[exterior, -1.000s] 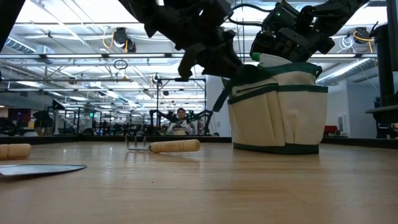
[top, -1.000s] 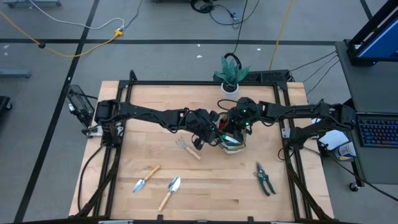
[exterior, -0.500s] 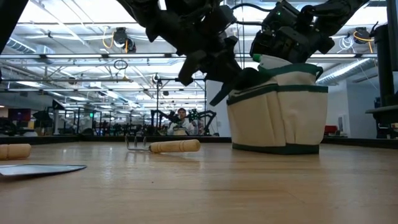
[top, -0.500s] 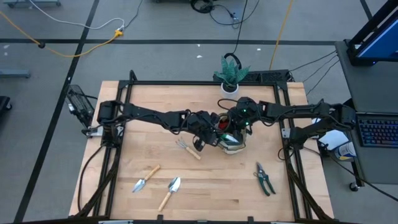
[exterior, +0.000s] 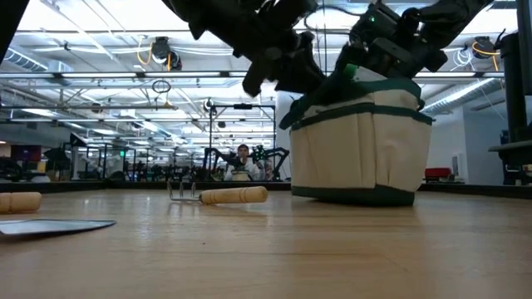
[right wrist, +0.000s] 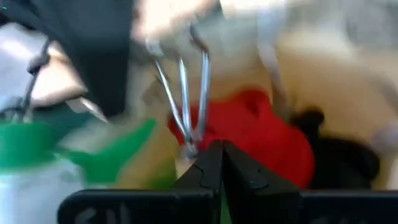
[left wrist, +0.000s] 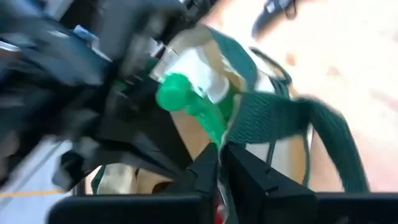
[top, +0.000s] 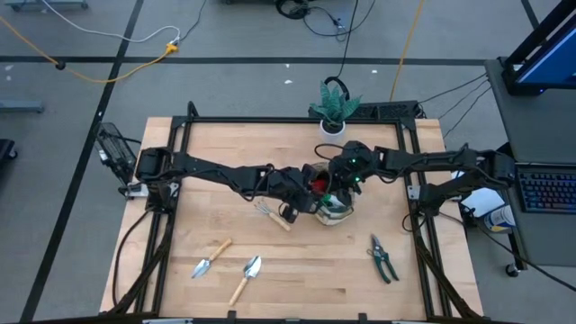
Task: Pick & Place Garden tools in Gardening bag
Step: Put the right brown hand rake into the gardening bag, then put the brown hand rake into the gardening bag
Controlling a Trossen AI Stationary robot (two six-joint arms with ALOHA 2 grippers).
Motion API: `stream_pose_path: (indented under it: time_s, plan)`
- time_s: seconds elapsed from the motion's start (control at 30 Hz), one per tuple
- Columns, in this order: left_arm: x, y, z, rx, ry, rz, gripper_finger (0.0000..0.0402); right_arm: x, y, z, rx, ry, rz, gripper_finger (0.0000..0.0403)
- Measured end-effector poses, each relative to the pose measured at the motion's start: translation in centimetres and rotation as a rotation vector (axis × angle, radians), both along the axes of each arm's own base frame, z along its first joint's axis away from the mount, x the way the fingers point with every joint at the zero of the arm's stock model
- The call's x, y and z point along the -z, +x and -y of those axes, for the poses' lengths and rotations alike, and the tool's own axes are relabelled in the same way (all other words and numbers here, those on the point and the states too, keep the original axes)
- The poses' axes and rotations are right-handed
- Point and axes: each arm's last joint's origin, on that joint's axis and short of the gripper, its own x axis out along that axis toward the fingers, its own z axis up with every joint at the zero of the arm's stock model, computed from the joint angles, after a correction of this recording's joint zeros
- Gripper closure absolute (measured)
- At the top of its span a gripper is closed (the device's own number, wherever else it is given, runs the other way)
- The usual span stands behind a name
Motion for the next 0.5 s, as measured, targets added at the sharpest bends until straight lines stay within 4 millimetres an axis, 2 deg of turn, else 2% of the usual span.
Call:
stream_pose_path:
  time_s: [0.2,0.3,0.5]
  plan:
    - [-1.2,-0.6,1.2,-0.018,-0.015,0.014,0.0292,-0.1,0.0,0.0,-0.003,0.004,0.007,0.0371]
    - [-3.4,-1.9,1.7,-0.121,-0.016,0.04,0.0275,-0.3,-0.1,0.0,-0.001,-0.003,0.018,0.0345]
    - [-8.6,-6.7,1.4,-0.258,-0.163,0.031,0.0271,-1.1,-0.4,-0.1,0.0,-0.012,0.047,0.0308]
